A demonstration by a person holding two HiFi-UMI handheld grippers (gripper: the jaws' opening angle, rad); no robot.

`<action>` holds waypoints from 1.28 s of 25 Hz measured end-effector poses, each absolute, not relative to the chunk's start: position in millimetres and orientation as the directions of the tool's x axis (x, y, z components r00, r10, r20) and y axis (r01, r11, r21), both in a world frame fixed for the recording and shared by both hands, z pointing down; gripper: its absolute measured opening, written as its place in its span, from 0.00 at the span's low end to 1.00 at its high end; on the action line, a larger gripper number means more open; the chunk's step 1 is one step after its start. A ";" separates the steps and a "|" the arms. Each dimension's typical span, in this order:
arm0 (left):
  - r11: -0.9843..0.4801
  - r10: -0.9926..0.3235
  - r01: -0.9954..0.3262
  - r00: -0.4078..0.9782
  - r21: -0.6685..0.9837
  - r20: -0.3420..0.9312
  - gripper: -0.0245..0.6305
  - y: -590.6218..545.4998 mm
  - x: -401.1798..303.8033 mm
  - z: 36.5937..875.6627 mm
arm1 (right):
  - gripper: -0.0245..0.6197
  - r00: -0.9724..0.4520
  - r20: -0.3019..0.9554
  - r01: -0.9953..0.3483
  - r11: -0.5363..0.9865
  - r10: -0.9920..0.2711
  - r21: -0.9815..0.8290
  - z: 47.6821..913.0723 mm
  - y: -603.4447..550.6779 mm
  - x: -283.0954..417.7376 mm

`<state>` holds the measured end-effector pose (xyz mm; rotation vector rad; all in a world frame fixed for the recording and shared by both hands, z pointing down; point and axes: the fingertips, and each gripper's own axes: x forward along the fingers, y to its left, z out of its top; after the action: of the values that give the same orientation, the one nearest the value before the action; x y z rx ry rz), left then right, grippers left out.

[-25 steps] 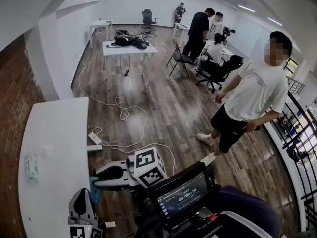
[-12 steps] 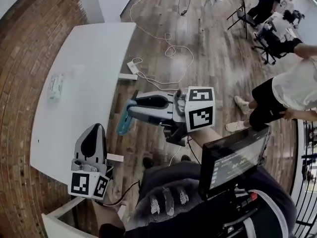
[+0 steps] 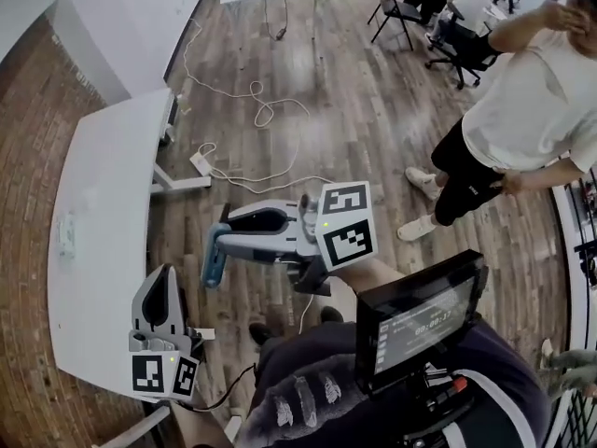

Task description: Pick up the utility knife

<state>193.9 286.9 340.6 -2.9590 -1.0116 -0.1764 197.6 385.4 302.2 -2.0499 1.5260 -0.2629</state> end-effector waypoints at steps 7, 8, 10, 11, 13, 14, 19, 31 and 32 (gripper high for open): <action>-0.789 0.612 0.615 0.785 0.006 0.093 0.04 408.0 142.8 316.8 | 0.15 0.322 -0.225 -0.821 -0.153 -0.920 -0.550 287.1 508.1 137.2; -0.786 0.616 0.618 0.782 0.006 0.087 0.04 416.6 140.9 314.5 | 0.15 0.320 -0.230 -0.821 -0.148 -0.919 -0.551 285.1 516.2 135.4; -0.783 0.619 0.622 0.780 -0.001 0.089 0.04 430.3 136.3 310.6 | 0.15 0.318 -0.245 -0.818 -0.134 -0.916 -0.560 281.8 529.5 133.7; -0.783 0.619 0.622 0.780 -0.006 0.095 0.04 435.0 132.8 309.2 | 0.15 0.316 -0.253 -0.816 -0.127 -0.914 -0.563 280.4 534.2 132.6; -0.783 0.617 0.622 0.780 -0.016 0.103 0.04 438.5 123.0 309.7 | 0.15 0.311 -0.262 -0.817 -0.117 -0.914 -0.565 281.1 537.9 126.9; -0.783 0.617 0.621 0.780 -0.019 0.104 0.04 438.4 117.1 312.6 | 0.15 0.311 -0.261 -0.818 -0.118 -0.914 -0.562 284.1 538.1 122.2; -0.761 0.646 0.649 0.760 -0.015 0.075 0.04 455.6 109.0 321.4 | 0.15 0.346 -0.244 -0.822 -0.167 -0.906 -0.545 294.0 554.7 109.7; -0.797 0.604 0.604 0.795 0.022 0.047 0.04 397.2 80.7 315.5 | 0.15 0.296 -0.224 -0.820 -0.127 -0.929 -0.559 292.0 496.0 89.6; -0.800 0.600 0.599 0.799 0.029 0.044 0.04 390.0 78.2 314.8 | 0.15 0.292 -0.219 -0.821 -0.126 -0.931 -0.557 289.7 489.6 86.7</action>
<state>78.2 390.0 314.8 -2.9924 -0.9979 -0.0809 86.7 489.6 289.7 -1.9757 1.5599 -0.2424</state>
